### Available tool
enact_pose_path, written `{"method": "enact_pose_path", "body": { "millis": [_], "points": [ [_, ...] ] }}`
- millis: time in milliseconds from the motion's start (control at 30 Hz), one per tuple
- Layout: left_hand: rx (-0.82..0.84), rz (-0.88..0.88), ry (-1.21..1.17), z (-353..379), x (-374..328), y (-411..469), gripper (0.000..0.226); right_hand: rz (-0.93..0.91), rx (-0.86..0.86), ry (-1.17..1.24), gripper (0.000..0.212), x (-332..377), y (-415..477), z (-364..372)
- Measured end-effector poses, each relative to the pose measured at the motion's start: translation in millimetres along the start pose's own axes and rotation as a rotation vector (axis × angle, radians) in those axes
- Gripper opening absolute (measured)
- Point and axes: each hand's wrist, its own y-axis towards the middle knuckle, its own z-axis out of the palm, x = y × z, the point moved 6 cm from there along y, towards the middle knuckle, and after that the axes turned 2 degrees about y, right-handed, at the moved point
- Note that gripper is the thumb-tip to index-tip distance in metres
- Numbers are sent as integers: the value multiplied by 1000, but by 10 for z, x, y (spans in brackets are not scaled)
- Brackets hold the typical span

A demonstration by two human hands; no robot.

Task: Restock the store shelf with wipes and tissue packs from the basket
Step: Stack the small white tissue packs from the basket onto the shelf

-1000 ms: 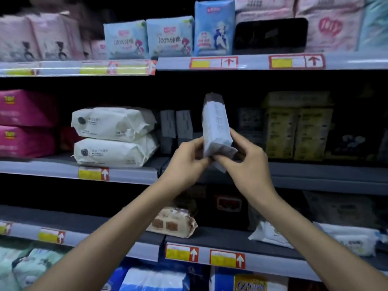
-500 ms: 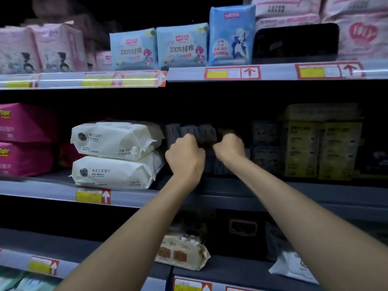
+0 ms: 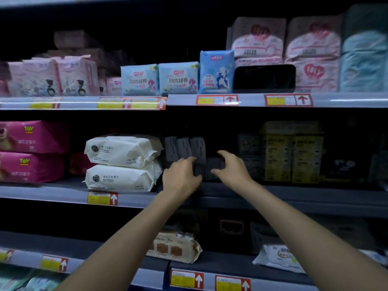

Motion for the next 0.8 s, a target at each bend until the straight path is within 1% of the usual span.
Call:
{"method": "enact_pose_path", "body": {
  "millis": [133,267,367,467,600,700,800],
  "points": [
    [62,80,134,-55,-31,-258,72,-1,69,-164,86,-149,-302,-172],
    [93,181,245,-80,-92,-540,84,15,132,-414,108,-284,-600,-371],
    [111,213,315,-57,-164,-775,92,10,166,-484,119,-374,-843,-502],
    [111,257,344,7,-250,-1024,97,8,208,-499,121,-472,-1105,-581],
    [106,287,315,218,-323,-1352,100,46,250,-466,115,-667,-1513,-573],
    [110,307,252,465,-389,-1648,97,42,259,-434,111,-865,-1892,-522],
    [148,350,222,770,-431,-1968,92,85,340,-429,107,-1170,-2293,-415]
  ]
}}
